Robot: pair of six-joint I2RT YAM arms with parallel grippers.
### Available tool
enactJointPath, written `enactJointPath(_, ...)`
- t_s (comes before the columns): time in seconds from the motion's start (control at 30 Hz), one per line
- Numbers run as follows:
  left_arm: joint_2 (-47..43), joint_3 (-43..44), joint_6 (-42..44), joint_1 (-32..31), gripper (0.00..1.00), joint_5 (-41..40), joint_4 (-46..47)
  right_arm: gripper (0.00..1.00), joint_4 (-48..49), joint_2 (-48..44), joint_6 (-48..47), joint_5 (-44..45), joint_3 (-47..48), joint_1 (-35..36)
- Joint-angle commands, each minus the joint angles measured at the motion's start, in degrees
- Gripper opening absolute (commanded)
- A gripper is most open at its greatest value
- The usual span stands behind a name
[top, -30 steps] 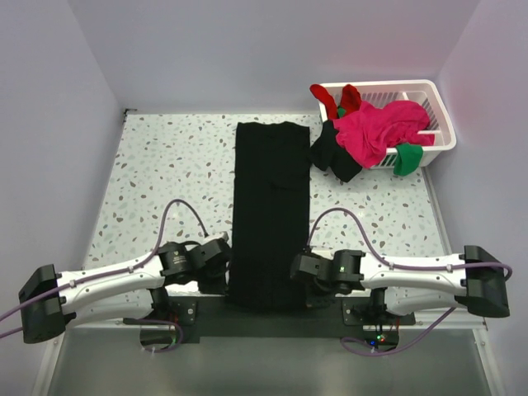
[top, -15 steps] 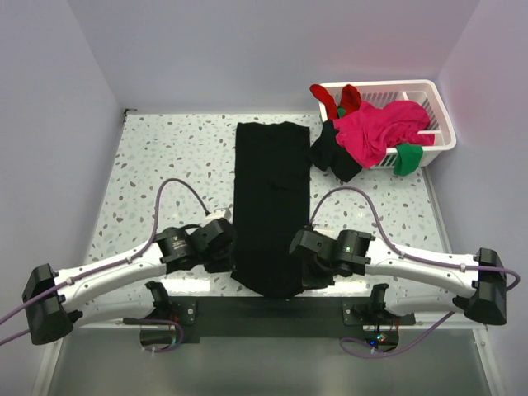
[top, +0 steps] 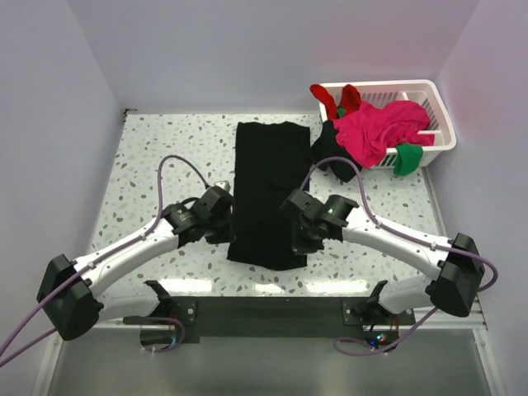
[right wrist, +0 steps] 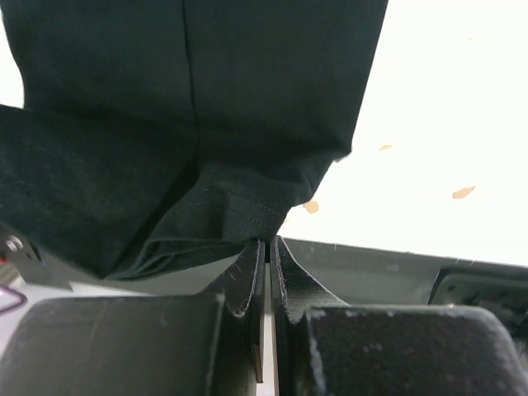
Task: Fold and stack the t-shirts
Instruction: Fold the tshirt
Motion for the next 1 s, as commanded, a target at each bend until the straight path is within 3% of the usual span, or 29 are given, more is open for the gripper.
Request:
enactJointPath(0.0, 2.18, 3.73, 5.54, 3.89, 0.00, 1.19, 4.91, 0.00, 1.10, 1.99, -7.32, 2.29, 4.71, -4.38)
enactJointPath(0.5, 20.89, 17.44, 13.46, 16.29, 0.00, 8.04, 12.03, 0.00, 4.96, 18.69, -22.18, 0.01, 21.05, -21.08)
enactJointPath(0.97, 35.23, 27.81, 16.62, 23.68, 0.00, 14.28, 16.34, 0.00, 3.91, 34.78, -27.81, -1.05, 35.90, -26.98)
